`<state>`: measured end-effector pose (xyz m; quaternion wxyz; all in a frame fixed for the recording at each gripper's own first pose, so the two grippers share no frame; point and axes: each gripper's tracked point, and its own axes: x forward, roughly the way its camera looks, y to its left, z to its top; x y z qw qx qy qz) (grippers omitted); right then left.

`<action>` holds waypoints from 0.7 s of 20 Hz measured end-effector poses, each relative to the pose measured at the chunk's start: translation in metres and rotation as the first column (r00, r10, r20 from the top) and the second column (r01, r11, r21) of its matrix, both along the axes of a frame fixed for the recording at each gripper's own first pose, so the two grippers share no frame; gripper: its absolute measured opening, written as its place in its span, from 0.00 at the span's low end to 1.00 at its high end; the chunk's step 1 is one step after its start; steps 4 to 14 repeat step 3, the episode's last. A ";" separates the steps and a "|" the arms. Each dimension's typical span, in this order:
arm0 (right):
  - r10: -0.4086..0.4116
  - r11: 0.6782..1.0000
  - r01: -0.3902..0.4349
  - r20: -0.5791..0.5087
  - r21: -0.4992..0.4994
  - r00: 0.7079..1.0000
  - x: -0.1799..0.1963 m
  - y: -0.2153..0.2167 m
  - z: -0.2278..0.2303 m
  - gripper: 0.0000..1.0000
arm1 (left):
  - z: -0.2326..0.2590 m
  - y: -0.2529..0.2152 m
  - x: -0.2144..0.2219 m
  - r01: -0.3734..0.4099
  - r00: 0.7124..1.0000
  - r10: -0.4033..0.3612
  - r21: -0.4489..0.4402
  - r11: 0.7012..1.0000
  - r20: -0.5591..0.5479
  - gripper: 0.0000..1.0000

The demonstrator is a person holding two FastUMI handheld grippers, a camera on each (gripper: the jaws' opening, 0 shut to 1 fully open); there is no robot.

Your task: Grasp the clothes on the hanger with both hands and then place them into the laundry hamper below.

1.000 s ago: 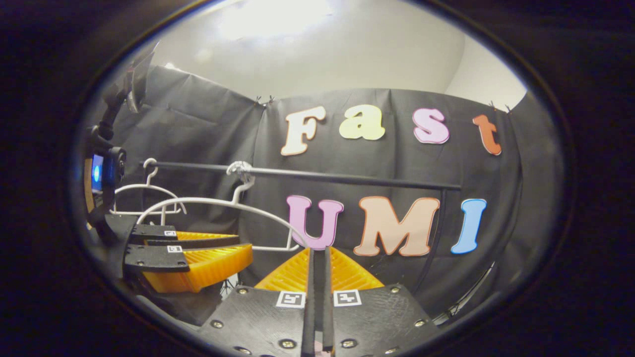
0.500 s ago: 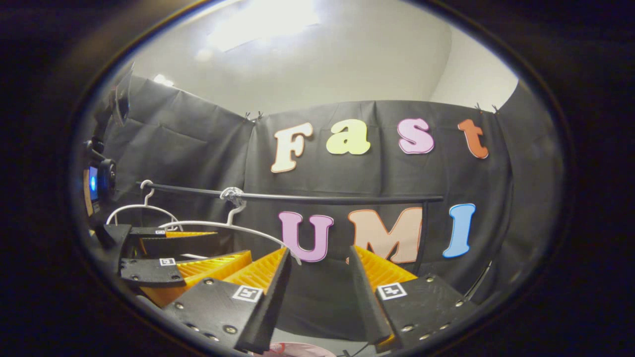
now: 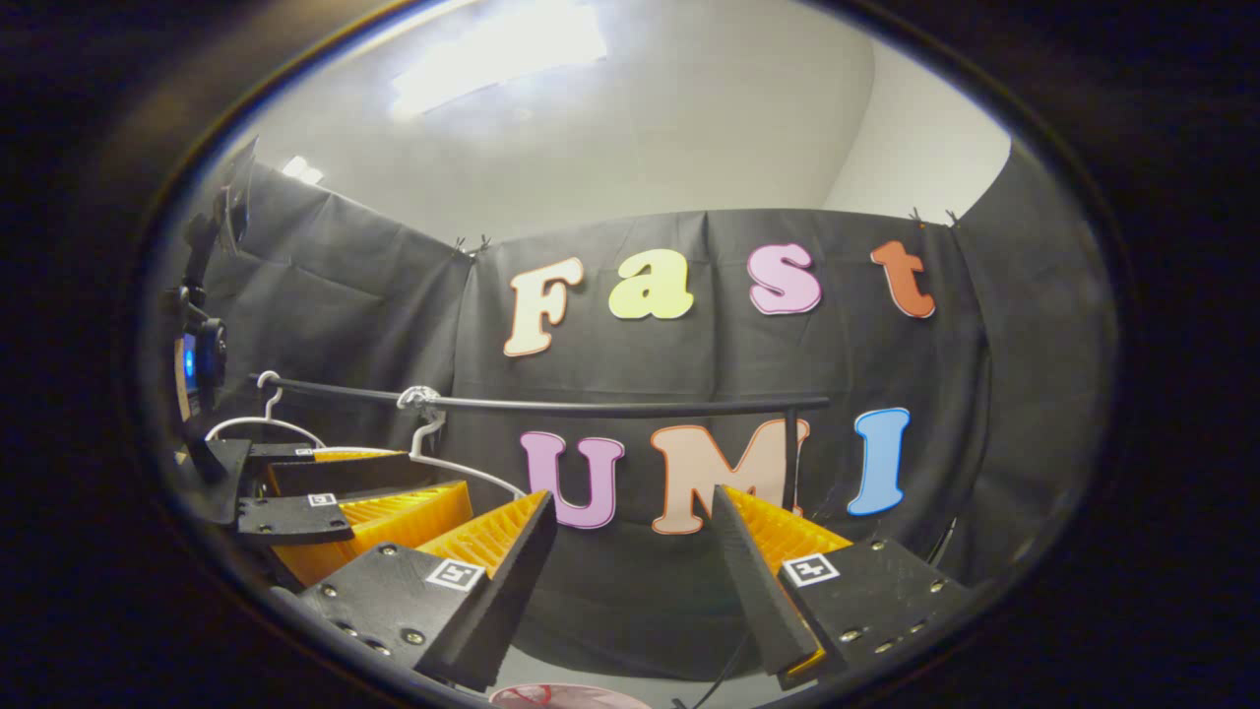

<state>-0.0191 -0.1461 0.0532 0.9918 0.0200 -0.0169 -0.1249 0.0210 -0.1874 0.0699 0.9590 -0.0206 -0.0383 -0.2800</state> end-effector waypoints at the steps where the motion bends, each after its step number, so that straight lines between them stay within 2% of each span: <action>1: -0.008 1.000 0.007 -0.002 -0.004 1.000 -0.003 -0.009 -0.002 0.94 | -0.002 -0.010 0.001 0.009 1.000 -0.009 -0.001 1.000 -0.004 0.99; 3: -0.021 1.000 0.021 0.001 -0.013 1.000 -0.012 -0.028 -0.004 0.94 | -0.011 -0.032 0.001 0.032 0.999 -0.032 0.000 0.999 -0.020 0.99; 14: -0.021 1.000 0.021 0.001 -0.013 1.000 -0.012 -0.028 -0.004 0.94 | -0.011 -0.032 0.001 0.032 0.999 -0.032 0.000 0.999 -0.020 0.99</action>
